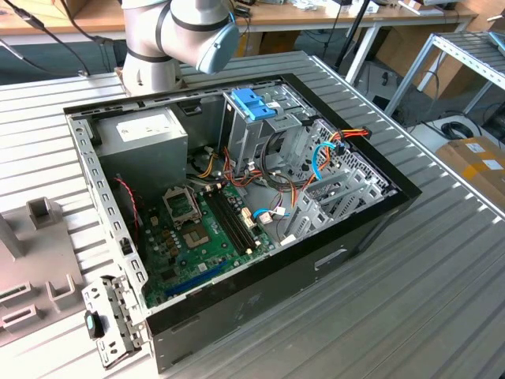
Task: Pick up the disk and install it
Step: 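Pick up the disk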
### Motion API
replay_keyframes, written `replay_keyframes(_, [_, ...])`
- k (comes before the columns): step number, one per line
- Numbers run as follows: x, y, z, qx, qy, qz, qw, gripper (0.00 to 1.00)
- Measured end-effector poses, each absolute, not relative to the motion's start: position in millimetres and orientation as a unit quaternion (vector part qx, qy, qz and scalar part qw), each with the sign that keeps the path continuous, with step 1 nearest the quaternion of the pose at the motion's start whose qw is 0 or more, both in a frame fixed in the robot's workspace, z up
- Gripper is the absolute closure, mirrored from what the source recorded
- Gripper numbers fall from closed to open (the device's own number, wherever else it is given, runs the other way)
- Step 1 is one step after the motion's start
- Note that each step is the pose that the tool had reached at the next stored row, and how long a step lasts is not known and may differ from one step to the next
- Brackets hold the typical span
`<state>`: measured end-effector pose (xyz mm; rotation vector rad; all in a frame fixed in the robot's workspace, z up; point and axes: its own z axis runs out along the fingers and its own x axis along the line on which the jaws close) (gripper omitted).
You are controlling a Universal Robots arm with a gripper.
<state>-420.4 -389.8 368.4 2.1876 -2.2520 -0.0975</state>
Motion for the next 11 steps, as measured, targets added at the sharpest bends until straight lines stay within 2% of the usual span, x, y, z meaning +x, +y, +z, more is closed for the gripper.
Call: replay_keyframes(11, [-422.4,-389.8,364.5,0.696,-0.717,-0.032,0.0,0.52])
